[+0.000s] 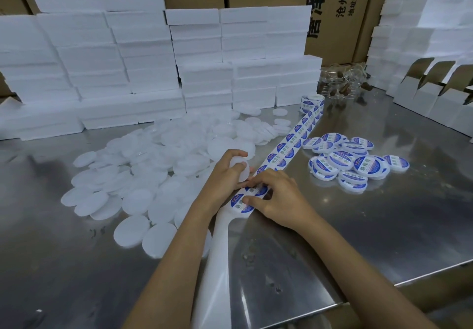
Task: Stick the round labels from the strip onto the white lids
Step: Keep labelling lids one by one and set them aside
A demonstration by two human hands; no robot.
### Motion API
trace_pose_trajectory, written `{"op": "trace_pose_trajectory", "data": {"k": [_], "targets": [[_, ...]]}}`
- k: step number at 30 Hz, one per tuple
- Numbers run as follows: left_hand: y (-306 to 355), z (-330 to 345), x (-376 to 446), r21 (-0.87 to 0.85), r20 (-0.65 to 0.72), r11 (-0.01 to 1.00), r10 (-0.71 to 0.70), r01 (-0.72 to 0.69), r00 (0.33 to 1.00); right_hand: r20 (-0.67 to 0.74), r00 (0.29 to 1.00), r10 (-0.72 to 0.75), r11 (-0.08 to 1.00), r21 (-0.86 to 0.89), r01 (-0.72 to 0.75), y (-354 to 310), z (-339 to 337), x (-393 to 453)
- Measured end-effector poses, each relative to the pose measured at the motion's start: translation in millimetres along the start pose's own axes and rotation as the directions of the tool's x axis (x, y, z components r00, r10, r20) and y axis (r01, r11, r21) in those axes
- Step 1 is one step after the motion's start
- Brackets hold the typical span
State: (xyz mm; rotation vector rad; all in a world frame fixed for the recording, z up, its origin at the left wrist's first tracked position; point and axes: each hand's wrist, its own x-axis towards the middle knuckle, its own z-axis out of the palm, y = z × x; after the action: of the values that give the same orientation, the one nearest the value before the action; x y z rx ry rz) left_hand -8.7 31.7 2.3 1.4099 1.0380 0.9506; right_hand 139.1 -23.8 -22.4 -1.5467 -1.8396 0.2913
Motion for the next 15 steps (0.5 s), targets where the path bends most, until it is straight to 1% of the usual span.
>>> {"op": "trace_pose_trajectory", "data": {"k": [4, 10, 13, 15], "targets": [[0.2, 0.6, 0.2, 0.012, 0.001, 1.0, 0.01, -0.01, 1.0, 0.004, 1.0, -0.001, 1.0, -0.01, 0.001, 0.6, 0.3, 0.1], [-1.1, 0.4, 2.7, 0.043, -0.018, 0.999, -0.016, 0.016, 1.0, -0.046, 0.998, -0.04, 0.996, -0.081, 0.036, -0.5, 0.1, -0.6], [0.5, 0.4, 2.4, 0.044, -0.02, 0.999, -0.023, 0.024, 1.0, -0.079, 0.991, -0.108, 0.991, -0.09, 0.101, -2.7, -1.1, -3.3], [1.7, 0.8, 1.8, 0.037, -0.024, 0.999, -0.025, 0.026, 0.999, -0.08, 0.984, -0.159, 0.981, -0.126, 0.148, -4.9, -2.2, -4.5]]}}
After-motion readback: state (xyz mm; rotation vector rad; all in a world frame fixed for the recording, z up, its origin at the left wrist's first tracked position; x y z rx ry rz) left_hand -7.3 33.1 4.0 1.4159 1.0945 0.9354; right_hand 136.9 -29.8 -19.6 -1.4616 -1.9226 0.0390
